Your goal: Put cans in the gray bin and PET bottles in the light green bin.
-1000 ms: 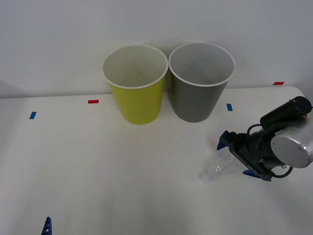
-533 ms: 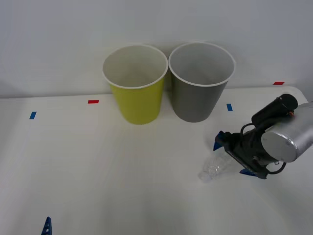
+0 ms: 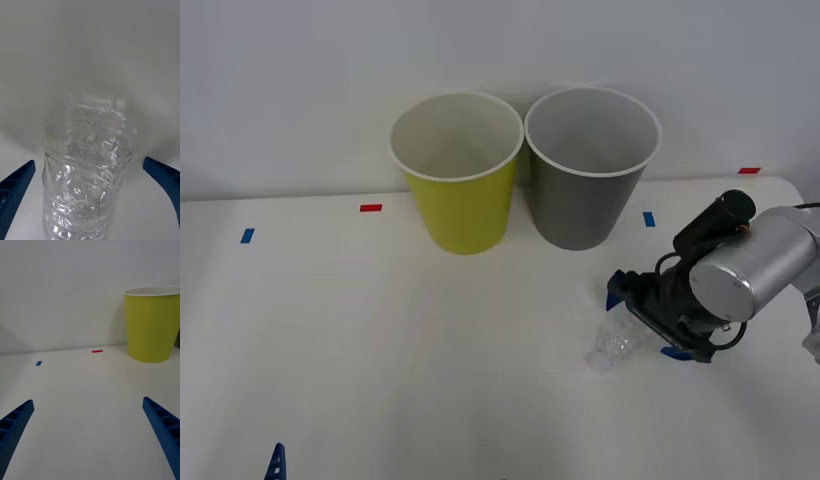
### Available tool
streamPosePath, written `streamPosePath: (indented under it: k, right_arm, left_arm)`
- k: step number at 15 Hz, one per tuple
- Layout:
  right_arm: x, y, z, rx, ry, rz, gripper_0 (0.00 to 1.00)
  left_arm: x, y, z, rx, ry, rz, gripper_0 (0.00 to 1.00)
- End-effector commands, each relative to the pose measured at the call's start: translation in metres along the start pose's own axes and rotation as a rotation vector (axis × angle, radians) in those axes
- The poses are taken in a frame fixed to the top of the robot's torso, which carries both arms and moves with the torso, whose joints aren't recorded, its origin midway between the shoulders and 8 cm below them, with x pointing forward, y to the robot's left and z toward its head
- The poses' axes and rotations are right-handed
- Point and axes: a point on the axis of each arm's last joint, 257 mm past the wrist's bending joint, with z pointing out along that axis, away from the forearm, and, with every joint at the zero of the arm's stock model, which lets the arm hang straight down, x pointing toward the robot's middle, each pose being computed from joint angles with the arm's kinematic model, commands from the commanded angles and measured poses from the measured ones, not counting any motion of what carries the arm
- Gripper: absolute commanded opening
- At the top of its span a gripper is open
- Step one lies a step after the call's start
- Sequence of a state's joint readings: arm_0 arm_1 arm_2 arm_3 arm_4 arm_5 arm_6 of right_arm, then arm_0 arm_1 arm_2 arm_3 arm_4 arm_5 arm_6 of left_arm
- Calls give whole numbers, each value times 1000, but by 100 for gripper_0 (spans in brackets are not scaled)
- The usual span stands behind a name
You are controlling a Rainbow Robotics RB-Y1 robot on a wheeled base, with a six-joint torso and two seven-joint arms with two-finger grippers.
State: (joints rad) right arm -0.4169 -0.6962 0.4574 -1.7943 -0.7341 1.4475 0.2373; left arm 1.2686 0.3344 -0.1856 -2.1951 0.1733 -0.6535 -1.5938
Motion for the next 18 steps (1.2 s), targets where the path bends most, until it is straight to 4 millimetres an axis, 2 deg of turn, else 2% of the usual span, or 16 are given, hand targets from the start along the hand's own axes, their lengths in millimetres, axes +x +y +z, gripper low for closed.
streamPosePath:
  k: [1,9,10,12,13,15,18]
  right_arm:
    - [0,-1,2,7,-12,-3,100]
    - [-1,3,6,21,-48,-27,100]
    - [-1,2,7,24,-54,-34,94]
    - [-1,5,8,24,-67,-42,34]
    - [-2,6,8,25,-75,-47,16]
    - [-7,8,4,50,-101,-64,7]
    - [-8,8,3,72,-117,-72,2]
  left_arm:
    - [0,0,0,0,0,0,100]
    - [0,0,0,0,0,0,100]
    - [0,0,0,0,0,0,100]
    - [0,0,0,0,0,0,100]
    - [0,0,0,0,0,0,100]
    - [0,0,0,0,0,0,100]
    - [0,0,0,0,0,0,100]
